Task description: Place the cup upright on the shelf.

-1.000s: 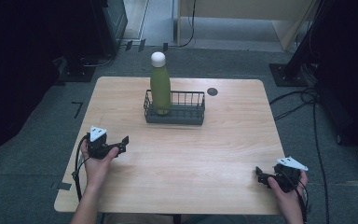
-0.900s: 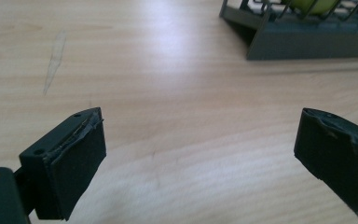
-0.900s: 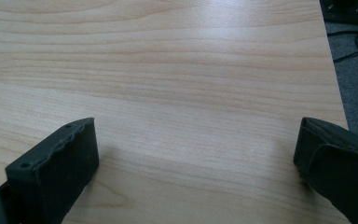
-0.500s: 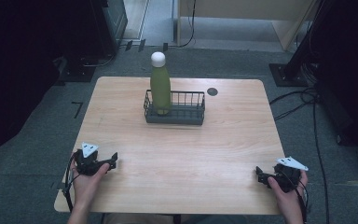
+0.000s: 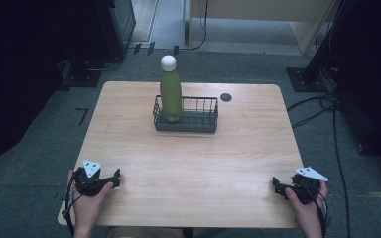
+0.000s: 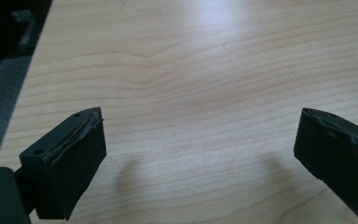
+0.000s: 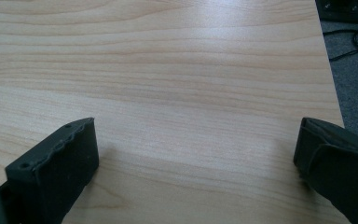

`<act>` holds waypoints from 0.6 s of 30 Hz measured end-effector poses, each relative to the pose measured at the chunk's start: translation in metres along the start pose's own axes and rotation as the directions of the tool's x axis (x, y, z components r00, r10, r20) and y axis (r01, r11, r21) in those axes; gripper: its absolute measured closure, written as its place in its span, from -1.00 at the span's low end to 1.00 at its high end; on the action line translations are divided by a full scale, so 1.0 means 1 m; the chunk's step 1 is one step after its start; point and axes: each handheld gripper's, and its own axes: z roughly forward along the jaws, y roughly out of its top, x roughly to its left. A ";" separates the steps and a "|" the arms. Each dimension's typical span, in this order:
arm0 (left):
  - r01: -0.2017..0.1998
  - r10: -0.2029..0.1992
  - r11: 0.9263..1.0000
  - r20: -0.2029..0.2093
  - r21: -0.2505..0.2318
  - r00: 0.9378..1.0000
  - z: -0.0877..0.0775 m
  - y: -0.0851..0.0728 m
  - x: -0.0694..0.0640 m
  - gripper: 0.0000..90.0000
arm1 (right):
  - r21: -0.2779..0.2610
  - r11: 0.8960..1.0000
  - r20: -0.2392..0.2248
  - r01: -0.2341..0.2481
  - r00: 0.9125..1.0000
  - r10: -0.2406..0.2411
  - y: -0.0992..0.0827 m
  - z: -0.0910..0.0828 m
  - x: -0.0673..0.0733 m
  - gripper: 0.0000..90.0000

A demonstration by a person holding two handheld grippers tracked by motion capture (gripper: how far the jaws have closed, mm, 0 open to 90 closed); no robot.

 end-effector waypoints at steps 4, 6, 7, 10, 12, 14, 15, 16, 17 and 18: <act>0.006 -0.007 0.998 0.015 0.067 1.000 0.006 0.003 0.002 -0.93 | 0.000 1.000 0.000 0.000 1.000 0.000 0.000 0.000 0.000 -1.00; 0.020 -0.022 0.997 0.015 0.070 1.000 0.006 0.003 0.003 -0.92 | 0.000 1.000 0.001 -0.001 1.000 0.001 0.000 0.000 0.000 -1.00; 0.023 -0.024 0.997 0.015 0.070 1.000 0.007 0.003 0.003 -0.92 | 0.000 1.000 0.003 -0.001 1.000 0.001 0.000 0.000 0.000 -1.00; 0.020 -0.021 0.998 0.025 0.067 0.999 0.007 0.003 0.002 -0.89 | -0.002 1.000 0.006 -0.002 1.000 0.002 0.000 0.000 0.000 -1.00; 0.023 -0.026 0.997 0.047 0.074 0.999 0.008 0.004 0.003 -0.88 | -0.002 1.000 0.008 -0.004 1.000 0.004 0.000 0.000 0.000 -1.00; 0.031 -0.035 0.997 0.055 0.077 0.998 0.008 0.004 0.003 -0.86 | -0.002 1.000 0.011 -0.006 1.000 0.006 0.000 0.000 0.000 -1.00; 0.031 -0.035 0.997 0.055 0.077 0.998 0.008 0.004 0.003 -0.86 | -0.001 1.000 0.011 -0.007 1.000 0.007 0.000 0.000 -0.001 -1.00; 0.031 -0.035 0.997 0.055 0.077 0.998 0.008 0.004 0.003 -0.86 | -0.001 1.000 0.011 -0.007 1.000 0.007 0.000 0.000 -0.001 -1.00; 0.031 -0.035 0.997 0.056 0.077 0.998 0.008 0.004 0.003 -0.86 | -0.001 1.000 0.011 -0.008 1.000 0.008 0.000 0.000 0.000 -1.00; 0.031 -0.035 0.997 0.056 0.077 0.998 0.008 0.004 0.003 -0.86 | -0.002 1.000 0.011 -0.007 1.000 0.007 0.000 0.000 -0.001 -1.00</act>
